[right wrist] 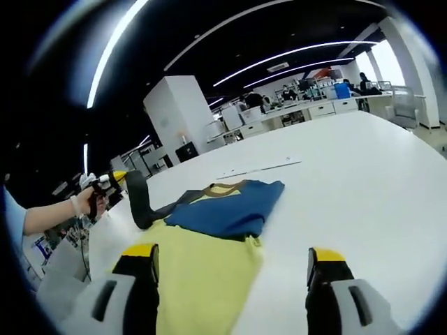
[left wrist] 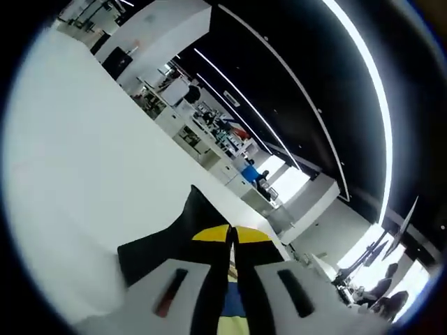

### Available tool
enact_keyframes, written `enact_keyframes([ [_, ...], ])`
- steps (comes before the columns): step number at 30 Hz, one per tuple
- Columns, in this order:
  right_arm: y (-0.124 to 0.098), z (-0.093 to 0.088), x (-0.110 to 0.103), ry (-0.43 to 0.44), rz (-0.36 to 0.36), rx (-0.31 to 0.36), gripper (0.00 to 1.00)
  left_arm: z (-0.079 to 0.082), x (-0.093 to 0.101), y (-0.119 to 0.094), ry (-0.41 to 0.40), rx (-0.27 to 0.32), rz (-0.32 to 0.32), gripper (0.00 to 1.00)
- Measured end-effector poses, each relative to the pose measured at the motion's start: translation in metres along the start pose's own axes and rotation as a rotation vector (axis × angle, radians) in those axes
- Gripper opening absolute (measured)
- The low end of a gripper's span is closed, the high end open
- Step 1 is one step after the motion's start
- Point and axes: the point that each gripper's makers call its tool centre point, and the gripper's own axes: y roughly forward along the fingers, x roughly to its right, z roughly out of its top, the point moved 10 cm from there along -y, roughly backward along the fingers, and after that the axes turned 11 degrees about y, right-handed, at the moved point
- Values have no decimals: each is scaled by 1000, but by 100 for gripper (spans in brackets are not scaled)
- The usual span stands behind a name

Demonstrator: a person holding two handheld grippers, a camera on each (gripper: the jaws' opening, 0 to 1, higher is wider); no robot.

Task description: Fold the garment on the visible template until the final outline fits inside the template.

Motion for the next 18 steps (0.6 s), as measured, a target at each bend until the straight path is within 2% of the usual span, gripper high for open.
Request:
enact_keyframes([
  [1,-1,-1,1,0,-2,2,88,-4,10,2,4,-8,-6,0],
  [5,-5,-4,1,6,-5,4,89,-14,27,16,20,-66,-48,0],
  [10,-6,-8,-2,11,9,12,89,-28,50,42,22,-119,-82,0],
  [18,-11,-15,1,26,9,24,90,-65,96,90,1,-172,-179,0],
])
